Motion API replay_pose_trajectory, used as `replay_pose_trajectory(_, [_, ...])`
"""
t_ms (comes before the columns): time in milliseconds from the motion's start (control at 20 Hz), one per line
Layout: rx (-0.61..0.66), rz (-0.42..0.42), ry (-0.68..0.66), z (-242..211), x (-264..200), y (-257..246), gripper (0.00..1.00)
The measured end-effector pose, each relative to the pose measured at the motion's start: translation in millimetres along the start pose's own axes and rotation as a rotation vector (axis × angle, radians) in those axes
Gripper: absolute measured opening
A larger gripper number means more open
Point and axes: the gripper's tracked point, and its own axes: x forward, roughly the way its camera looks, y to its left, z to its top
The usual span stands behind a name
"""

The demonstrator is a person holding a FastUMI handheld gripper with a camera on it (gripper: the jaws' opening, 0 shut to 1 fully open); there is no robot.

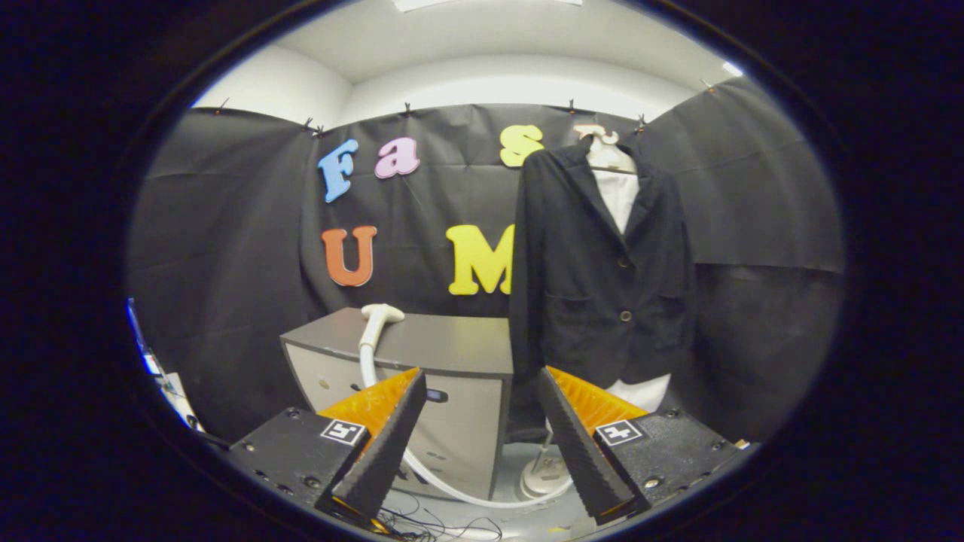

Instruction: Iron the clothes twice with a garment steamer, once on the left side and once on the right side.

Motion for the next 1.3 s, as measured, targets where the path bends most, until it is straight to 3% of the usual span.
replay_pose_trajectory(350, [-0.030, 0.168, 0.065, 30.5, 118.4, 78.6, 0.96])
replay_pose_trajectory(650, [-0.086, 0.274, 0.152, 30.5, 206.7, 154.2, 0.96])
replay_pose_trajectory(1100, [-0.139, 0.265, 0.360, -31.8, 314.3, 206.1, 0.93])
replay_pose_trajectory(1300, [-0.134, 0.277, 0.420, -50.6, 334.1, 218.0, 0.83])
